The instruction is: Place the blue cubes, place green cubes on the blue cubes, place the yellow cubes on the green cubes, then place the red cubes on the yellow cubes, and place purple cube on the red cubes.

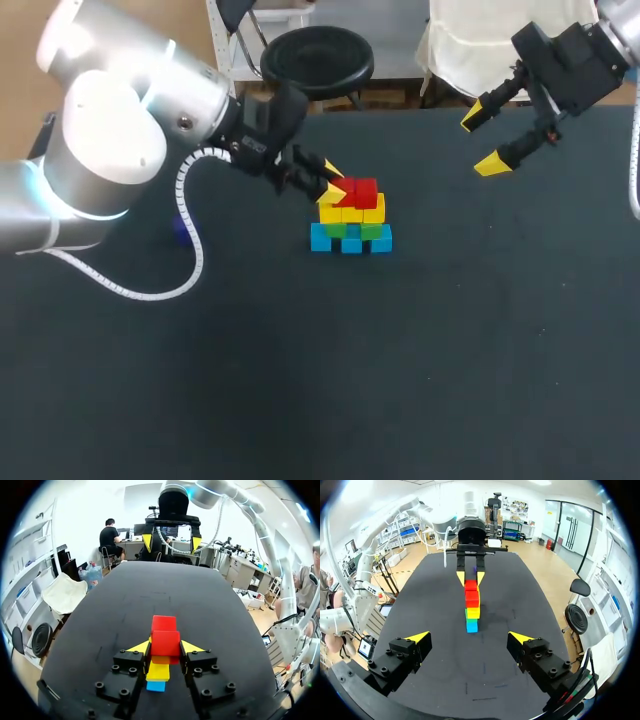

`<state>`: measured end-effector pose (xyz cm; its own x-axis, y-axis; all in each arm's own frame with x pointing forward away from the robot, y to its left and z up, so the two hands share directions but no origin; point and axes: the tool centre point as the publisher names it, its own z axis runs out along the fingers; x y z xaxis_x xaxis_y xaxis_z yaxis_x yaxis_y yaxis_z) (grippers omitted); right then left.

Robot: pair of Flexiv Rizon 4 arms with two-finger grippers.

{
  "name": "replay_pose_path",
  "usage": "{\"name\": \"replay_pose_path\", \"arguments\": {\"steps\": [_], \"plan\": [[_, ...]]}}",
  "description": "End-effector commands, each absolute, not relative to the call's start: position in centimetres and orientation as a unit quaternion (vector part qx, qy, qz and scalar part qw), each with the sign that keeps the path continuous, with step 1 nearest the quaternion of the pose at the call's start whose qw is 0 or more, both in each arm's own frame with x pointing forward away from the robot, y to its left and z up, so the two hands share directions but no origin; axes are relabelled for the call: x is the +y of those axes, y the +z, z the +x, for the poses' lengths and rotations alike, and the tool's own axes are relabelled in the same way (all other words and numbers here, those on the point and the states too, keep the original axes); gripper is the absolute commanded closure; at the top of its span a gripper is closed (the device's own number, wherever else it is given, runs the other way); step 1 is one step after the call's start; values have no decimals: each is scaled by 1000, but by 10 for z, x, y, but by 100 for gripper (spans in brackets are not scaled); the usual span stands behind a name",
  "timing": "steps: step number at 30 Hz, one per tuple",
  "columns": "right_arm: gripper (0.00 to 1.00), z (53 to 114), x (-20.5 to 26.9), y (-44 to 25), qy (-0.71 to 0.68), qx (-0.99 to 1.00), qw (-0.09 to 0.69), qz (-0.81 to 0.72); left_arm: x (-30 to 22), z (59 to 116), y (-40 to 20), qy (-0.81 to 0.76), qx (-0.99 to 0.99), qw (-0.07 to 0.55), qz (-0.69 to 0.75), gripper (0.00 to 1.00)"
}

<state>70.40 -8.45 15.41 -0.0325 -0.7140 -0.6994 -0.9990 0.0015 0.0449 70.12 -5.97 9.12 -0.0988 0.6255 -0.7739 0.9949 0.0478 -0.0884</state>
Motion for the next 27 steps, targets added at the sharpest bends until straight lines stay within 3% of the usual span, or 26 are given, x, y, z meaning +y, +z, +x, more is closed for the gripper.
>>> {"name": "replay_pose_path", "arguments": {"steps": [1, 27], "plan": [[0, 704, -84, 154, 281, 661, 253, -648, -60, 700, 91, -323, 668, 283, 608, 100], [0, 704, -84, 154, 281, 661, 253, -648, -58, 702, 87, -323, 672, 286, 602, 100]]}}
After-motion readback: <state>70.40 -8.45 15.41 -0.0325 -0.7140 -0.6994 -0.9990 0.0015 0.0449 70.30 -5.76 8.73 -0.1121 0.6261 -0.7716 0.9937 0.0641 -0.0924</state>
